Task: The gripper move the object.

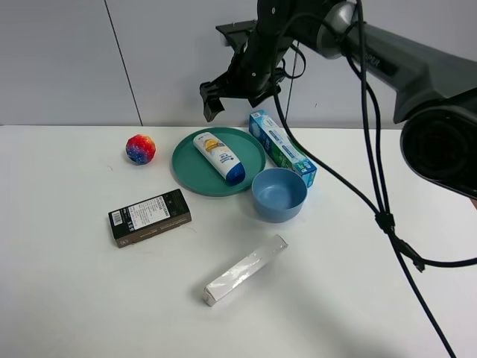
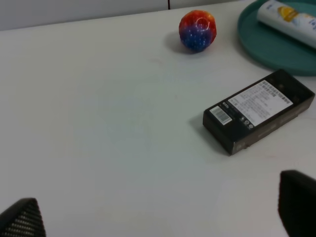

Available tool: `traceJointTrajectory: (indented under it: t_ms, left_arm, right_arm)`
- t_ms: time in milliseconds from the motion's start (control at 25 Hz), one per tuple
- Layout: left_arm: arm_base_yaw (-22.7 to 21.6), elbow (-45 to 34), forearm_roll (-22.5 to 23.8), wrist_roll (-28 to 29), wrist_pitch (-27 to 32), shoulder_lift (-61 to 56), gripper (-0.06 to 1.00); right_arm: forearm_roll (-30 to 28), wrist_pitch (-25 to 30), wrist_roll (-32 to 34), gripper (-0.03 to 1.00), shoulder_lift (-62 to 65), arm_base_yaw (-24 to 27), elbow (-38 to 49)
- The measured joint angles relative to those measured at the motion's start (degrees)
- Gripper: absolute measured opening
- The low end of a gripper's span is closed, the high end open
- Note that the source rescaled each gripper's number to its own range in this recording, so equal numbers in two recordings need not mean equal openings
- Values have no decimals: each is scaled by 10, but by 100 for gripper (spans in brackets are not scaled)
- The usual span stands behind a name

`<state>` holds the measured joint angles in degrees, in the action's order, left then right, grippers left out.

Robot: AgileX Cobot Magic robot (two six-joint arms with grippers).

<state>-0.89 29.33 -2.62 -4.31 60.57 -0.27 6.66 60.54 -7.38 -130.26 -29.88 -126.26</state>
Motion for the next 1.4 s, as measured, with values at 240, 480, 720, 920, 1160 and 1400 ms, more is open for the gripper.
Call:
traceJointTrajectory:
  t_ms: [240, 480, 720, 920, 1160, 1400]
  left_arm:
    - [0, 0, 0, 0, 0, 0, 100]
    - [0, 0, 0, 0, 0, 0, 100]
    - [0, 0, 0, 0, 0, 0, 100]
    - [0, 0, 0, 0, 0, 0, 100]
    - [0, 0, 0, 0, 0, 0, 100]
    - [0, 0, 0, 0, 0, 0, 100]
  right_arm:
    - [-30, 50, 0, 96, 75, -6, 0]
    - [-89, 90, 1, 96, 138, -6, 0]
    - [-118, 93, 19, 96, 210, 31, 36]
    - [-119, 93, 32, 96, 285, 81, 129]
    - [-120, 92, 44, 96, 416, 145, 329]
    - [-114, 75, 54, 96, 587, 214, 553]
